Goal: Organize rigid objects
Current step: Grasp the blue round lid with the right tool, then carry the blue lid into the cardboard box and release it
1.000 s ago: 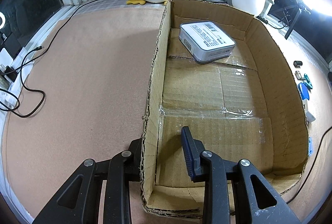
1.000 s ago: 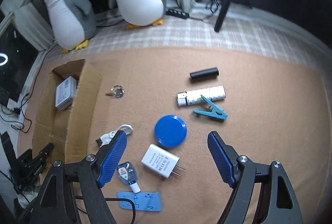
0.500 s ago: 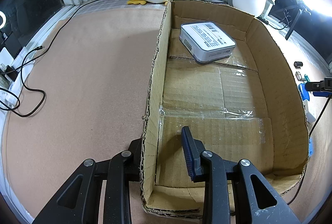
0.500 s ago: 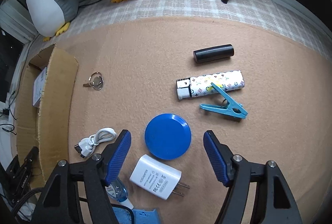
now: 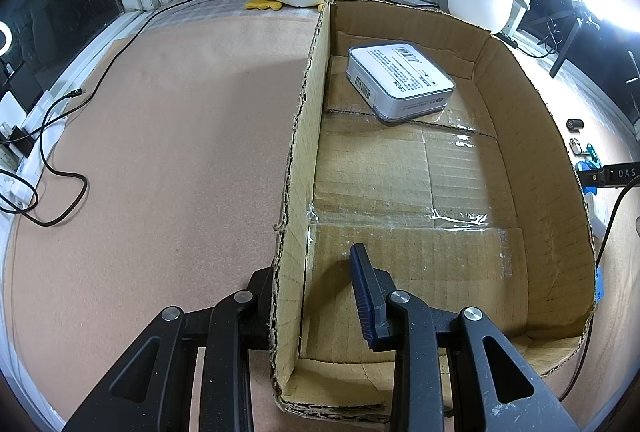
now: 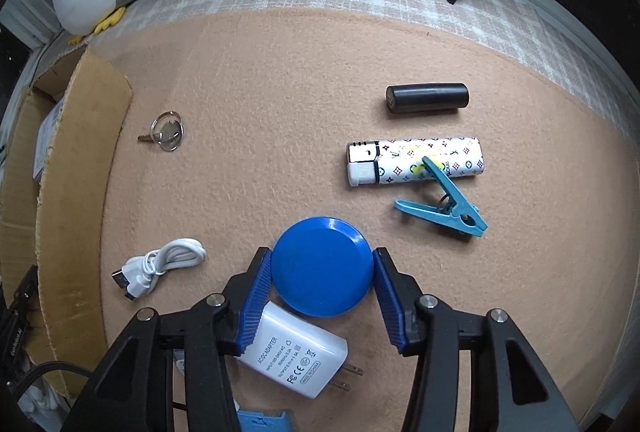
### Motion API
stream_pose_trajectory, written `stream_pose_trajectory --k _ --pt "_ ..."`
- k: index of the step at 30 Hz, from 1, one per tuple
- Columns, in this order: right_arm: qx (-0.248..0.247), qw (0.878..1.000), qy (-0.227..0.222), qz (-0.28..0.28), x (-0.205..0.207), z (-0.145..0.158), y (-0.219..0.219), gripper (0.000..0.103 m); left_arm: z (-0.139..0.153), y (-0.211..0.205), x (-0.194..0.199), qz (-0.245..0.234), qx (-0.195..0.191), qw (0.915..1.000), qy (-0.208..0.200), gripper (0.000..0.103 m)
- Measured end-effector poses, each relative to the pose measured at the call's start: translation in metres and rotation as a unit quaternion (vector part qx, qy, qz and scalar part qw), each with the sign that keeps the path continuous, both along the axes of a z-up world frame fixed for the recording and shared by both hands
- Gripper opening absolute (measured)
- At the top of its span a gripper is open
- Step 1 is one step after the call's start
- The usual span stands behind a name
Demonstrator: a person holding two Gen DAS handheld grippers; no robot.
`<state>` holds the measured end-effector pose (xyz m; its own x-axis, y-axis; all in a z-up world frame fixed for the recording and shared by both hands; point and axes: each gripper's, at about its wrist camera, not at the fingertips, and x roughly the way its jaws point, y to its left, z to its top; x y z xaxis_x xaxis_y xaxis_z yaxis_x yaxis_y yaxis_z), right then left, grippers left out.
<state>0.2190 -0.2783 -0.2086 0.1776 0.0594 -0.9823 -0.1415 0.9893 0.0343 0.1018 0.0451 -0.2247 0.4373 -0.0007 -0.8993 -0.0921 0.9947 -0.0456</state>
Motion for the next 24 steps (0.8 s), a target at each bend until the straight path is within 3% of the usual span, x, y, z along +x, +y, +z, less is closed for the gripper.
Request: stream_pose_trajectory --k 11,19,24 --pt "0.023 1.000 -0.020 -0.006 -0.013 0.005 -0.009 0.046 0.000 0.000 0.000 0.000 0.001 1.0000 0.000 0.032" --pt "0.045 0.997 -0.066 0.006 -0.029 0.053 -0.005 0.046 0.000 0.000 0.000 0.000 0.001 1.0000 -0.001 0.032" --pt "0.072 0.992 -0.093 0.044 -0.037 0.087 0.026 0.046 0.000 0.000 0.000 0.000 0.001 1.0000 -0.001 0.032"
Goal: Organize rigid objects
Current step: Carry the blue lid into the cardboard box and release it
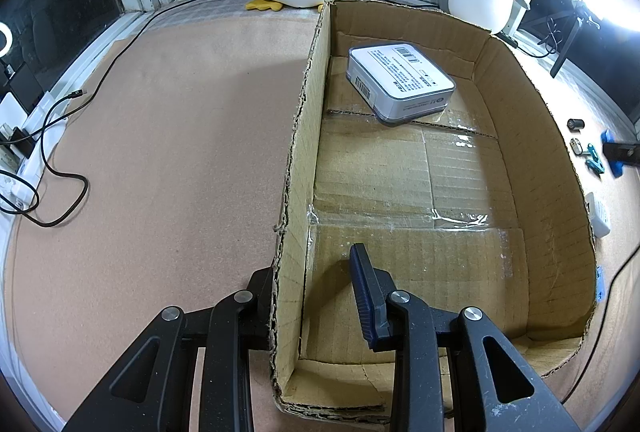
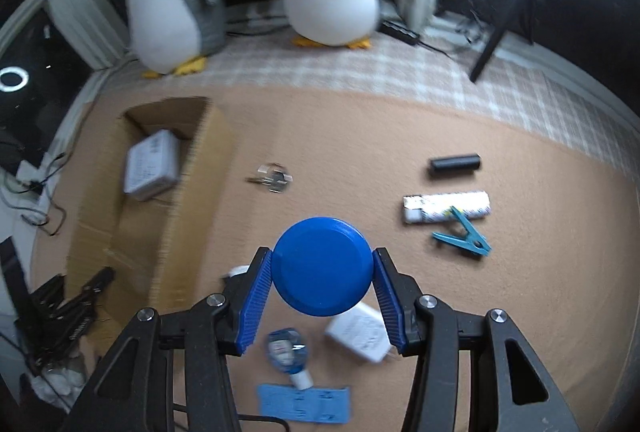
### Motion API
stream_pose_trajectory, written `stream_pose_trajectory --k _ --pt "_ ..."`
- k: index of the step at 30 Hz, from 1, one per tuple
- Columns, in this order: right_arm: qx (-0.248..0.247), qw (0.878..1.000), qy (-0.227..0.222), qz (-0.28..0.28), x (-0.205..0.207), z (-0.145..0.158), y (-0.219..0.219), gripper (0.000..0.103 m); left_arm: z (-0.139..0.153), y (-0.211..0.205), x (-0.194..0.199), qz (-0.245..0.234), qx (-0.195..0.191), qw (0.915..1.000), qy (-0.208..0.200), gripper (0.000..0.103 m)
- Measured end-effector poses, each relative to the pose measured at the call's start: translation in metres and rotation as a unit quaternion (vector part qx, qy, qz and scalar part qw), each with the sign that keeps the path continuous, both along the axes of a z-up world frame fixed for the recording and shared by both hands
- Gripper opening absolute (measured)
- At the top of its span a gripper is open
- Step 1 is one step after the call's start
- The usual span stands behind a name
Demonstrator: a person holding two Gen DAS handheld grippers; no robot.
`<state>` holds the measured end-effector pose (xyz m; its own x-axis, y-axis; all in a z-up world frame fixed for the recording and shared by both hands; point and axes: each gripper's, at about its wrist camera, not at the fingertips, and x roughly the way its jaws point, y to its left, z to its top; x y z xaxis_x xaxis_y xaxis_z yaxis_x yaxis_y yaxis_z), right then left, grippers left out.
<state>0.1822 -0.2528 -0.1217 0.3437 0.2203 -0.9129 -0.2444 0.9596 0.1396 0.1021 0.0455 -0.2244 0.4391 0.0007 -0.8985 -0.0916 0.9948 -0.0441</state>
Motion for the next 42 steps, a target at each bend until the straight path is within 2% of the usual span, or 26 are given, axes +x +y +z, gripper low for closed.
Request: stream_pose_trajectory --k 4,8,11,17,26,35,39,42 --pt "0.019 0.999 -0.014 0.049 -0.012 0.020 0.041 0.046 0.000 0.000 0.000 0.000 0.000 1.0000 0.000 0.032" --pt "0.021 0.995 -0.017 0.100 -0.022 0.021 0.083 0.046 0.000 0.000 0.000 0.000 0.000 1.0000 0.000 0.032" --pt "0.007 0.991 -0.016 0.133 -0.025 0.012 0.114 0.046 0.000 0.000 0.000 0.000 0.000 1.0000 0.000 0.032" --pt "0.001 0.987 0.010 0.161 -0.018 -0.016 0.153 0.046 0.000 0.000 0.000 0.000 0.000 1.0000 -0.001 0.032" --pt "-0.017 0.985 0.040 0.170 -0.014 -0.047 0.174 0.046 0.001 0.001 0.000 0.000 -0.001 1.0000 -0.001 0.032" --pt "-0.016 0.985 0.040 0.169 -0.011 -0.048 0.176 0.047 0.000 0.002 0.000 0.000 -0.001 1.0000 -0.001 0.032" --pt "-0.013 0.985 0.040 0.167 -0.010 -0.048 0.176 0.056 0.000 0.001 0.000 0.000 0.000 1.0000 -0.001 0.032" --pt "-0.007 0.986 0.042 0.162 -0.009 -0.047 0.174 0.056 0.001 0.003 0.001 0.001 -0.001 1.0000 -0.002 0.032"
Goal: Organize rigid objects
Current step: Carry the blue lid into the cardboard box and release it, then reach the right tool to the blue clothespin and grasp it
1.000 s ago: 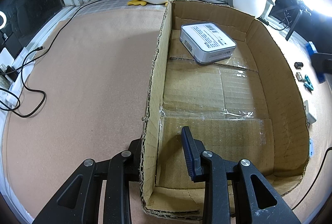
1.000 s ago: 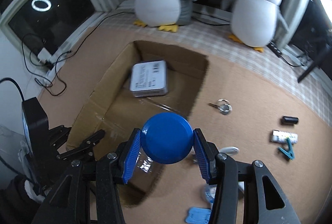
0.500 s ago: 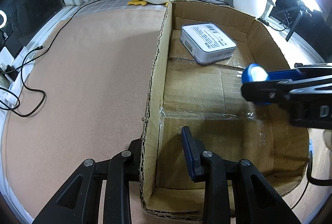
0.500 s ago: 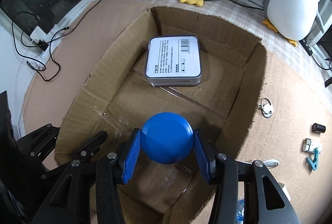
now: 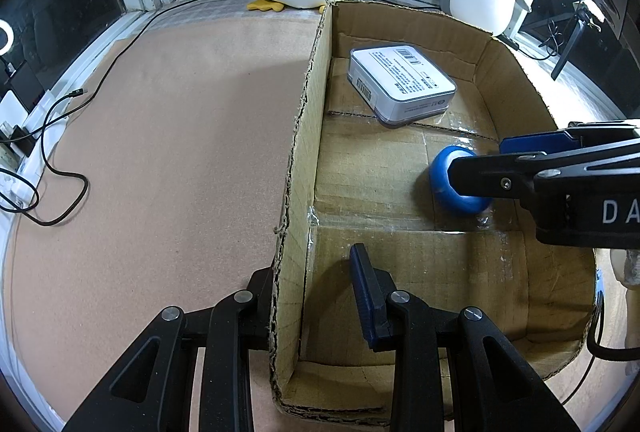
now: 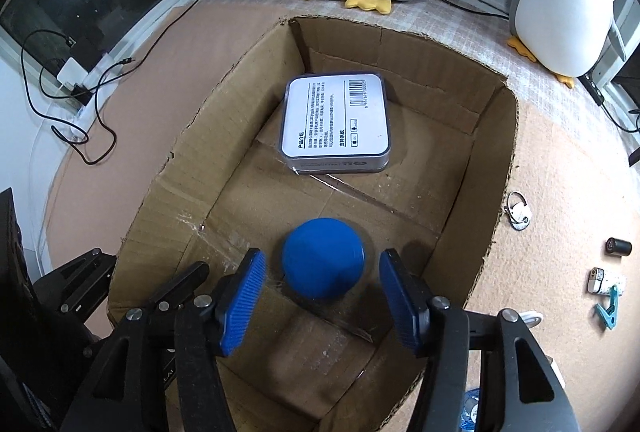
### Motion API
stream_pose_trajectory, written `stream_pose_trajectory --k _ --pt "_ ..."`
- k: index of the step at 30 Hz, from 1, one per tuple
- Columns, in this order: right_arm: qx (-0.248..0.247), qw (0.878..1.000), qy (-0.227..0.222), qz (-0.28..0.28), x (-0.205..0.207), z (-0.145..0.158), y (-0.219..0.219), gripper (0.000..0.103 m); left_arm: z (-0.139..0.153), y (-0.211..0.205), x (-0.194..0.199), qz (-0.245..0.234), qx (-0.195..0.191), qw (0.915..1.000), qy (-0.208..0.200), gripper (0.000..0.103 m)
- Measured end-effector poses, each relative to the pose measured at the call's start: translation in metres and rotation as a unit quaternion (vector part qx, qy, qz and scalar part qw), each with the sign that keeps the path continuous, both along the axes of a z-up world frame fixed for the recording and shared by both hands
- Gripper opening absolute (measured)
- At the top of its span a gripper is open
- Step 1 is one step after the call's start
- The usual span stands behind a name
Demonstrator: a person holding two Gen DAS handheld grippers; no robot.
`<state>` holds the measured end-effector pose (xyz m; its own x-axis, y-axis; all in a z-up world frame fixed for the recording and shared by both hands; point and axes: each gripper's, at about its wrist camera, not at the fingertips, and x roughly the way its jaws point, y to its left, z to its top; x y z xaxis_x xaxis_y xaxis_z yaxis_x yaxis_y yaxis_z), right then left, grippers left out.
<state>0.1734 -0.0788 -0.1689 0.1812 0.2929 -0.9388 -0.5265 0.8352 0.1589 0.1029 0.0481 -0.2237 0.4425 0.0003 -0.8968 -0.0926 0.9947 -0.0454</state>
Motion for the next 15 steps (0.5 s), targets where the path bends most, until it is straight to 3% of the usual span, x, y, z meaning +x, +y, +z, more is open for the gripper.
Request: stream_pose_trajectory --k 9,15 --pt "0.051 0.998 -0.011 -0.025 -0.008 0.028 -0.030 0.056 0.000 0.001 0.002 0.000 0.002 1.0000 -0.001 0.032" --pt "0.085 0.992 -0.040 -0.087 -0.005 0.062 -0.099 0.056 -0.001 0.001 0.002 0.000 0.003 1.0000 -0.002 0.032"
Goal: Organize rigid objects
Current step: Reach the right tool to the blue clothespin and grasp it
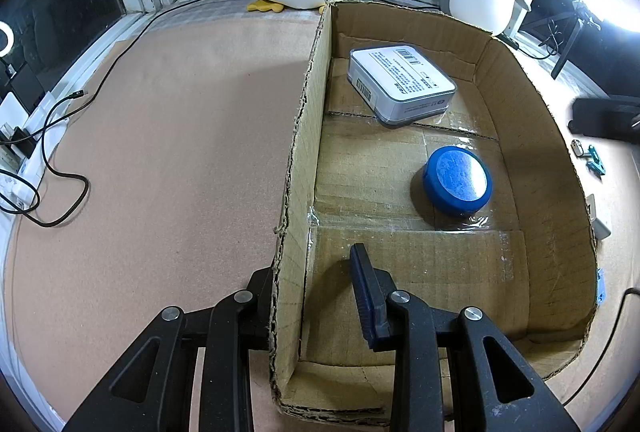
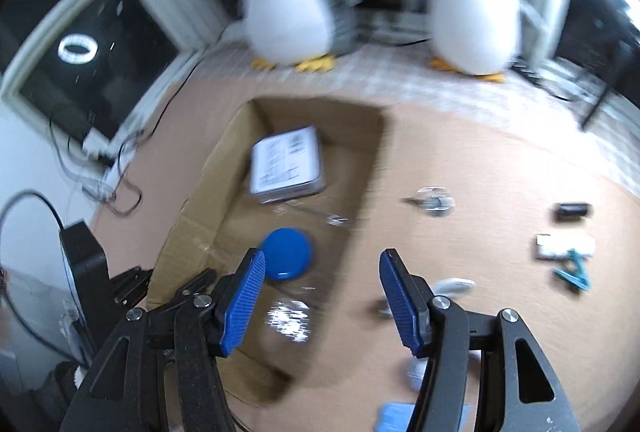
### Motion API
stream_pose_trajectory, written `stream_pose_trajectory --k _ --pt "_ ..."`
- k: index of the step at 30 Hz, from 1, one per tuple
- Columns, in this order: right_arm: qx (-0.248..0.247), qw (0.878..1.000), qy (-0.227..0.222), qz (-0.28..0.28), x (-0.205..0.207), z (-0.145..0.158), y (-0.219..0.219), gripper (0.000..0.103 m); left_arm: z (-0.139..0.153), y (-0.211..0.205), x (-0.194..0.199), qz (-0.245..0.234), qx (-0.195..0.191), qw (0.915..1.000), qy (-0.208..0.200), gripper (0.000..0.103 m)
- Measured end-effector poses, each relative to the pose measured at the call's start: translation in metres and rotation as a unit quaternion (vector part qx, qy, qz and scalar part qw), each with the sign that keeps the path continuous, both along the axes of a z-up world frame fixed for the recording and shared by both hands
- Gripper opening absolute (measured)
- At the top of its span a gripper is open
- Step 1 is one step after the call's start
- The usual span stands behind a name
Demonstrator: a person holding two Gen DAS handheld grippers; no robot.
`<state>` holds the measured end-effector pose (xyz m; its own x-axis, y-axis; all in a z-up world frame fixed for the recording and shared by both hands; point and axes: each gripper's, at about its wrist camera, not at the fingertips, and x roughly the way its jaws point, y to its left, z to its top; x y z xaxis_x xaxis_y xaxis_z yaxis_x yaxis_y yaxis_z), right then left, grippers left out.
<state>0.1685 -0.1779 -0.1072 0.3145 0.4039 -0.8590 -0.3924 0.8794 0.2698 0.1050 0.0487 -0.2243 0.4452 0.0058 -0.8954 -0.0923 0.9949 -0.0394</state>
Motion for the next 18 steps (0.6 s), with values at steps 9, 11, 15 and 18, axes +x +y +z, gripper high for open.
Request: stream_pose_trajectory --k 9,11,15,18 --pt "-0.017 0.992 0.015 -0.122 0.037 -0.005 -0.114 0.051 -0.002 -0.002 -0.001 -0.002 0.005 1.0000 -0.003 0.032" --pt "-0.013 0.989 0.031 -0.142 0.049 -0.013 -0.135 0.037 -0.002 -0.002 -0.001 -0.002 0.006 1.0000 -0.003 0.032" --pt "-0.014 0.983 0.056 -0.175 0.069 -0.030 -0.159 0.025 -0.002 -0.003 -0.001 -0.002 0.006 1.0000 -0.003 0.032" --pt "-0.022 0.980 0.067 -0.187 0.079 -0.040 -0.167 0.021 -0.002 -0.003 -0.001 -0.002 0.006 1.0000 -0.003 0.032"
